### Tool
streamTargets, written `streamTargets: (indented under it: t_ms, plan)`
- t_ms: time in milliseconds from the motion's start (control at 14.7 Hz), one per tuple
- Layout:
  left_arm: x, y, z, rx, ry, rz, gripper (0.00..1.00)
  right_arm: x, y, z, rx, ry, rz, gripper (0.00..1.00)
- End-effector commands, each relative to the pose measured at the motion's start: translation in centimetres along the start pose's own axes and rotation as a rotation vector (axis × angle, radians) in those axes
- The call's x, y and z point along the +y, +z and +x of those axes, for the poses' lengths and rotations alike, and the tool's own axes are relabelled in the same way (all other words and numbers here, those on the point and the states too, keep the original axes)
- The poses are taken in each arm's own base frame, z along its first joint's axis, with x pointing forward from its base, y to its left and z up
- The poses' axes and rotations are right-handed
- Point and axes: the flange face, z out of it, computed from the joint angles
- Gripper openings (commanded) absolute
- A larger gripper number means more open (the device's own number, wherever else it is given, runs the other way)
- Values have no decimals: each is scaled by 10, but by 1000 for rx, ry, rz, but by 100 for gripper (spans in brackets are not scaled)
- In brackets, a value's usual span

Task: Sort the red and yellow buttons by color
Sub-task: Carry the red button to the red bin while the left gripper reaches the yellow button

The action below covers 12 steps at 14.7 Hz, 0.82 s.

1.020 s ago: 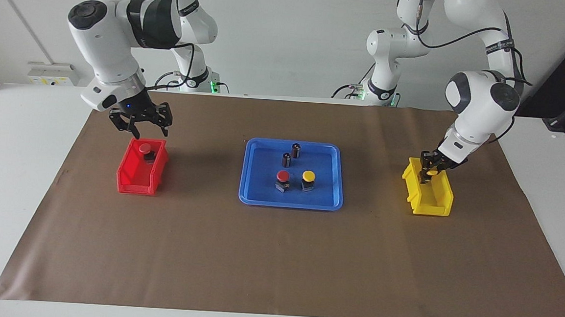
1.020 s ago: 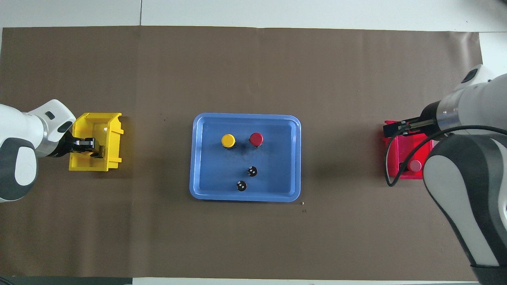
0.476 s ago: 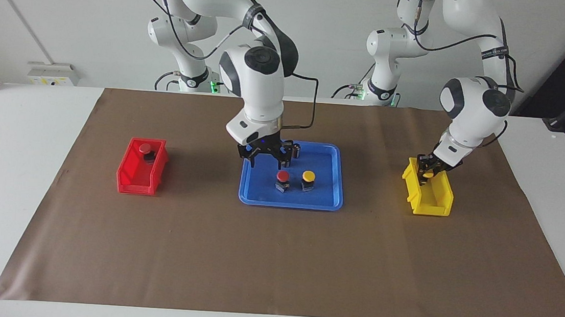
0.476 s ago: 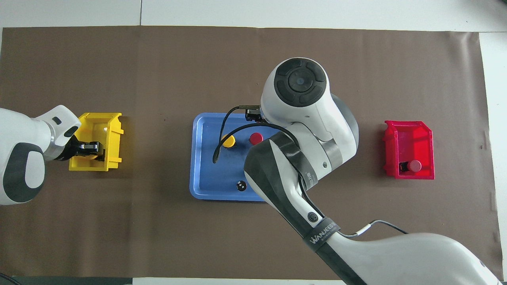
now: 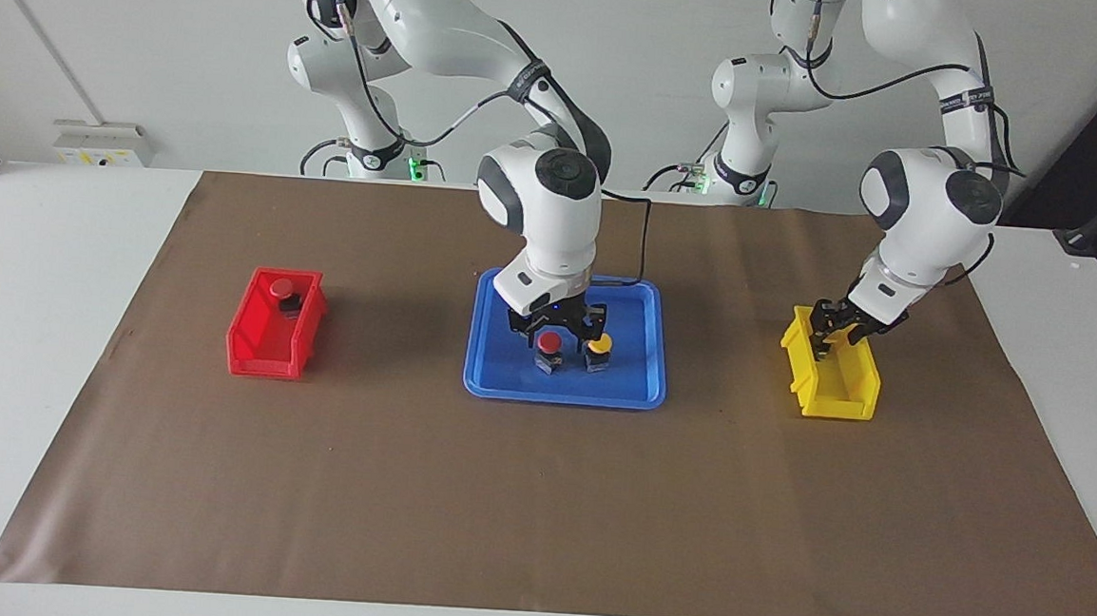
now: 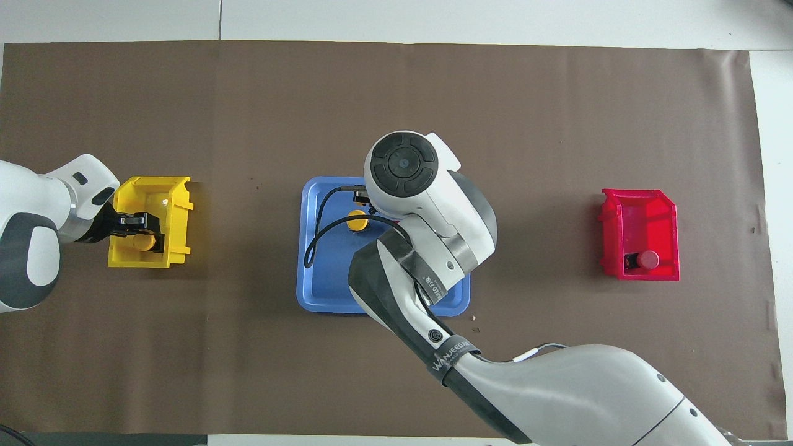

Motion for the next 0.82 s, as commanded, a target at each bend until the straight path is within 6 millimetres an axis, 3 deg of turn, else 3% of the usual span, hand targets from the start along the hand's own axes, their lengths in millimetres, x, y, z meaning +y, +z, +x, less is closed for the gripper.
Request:
streamTargets:
  t_ms: [0,68,272,408,476,612,748]
  plan:
    - [2,-65,14,-40,-2,-13,90,8,3,-11,12,2,-16,78]
    - [6,-96,15,-31,12,0,100,9,3,-11,12,2,-16,78]
    - [17,-195,6,-27,41,33,100,13,13,-14,41,2,11,75]
    - [26,-242,-5,-44,62,33,100,16,19,-18,39,-1,8,69]
    - [28,-254,-11,-63,63,34,100,16,19,-18,38,-1,7,64]
    - [42,-249,-10,-45,80,30,100,17,17,-17,36,1,7,48]
    - [52,-201,-23,19,51,37,100,17,10,-11,36,2,5,33]
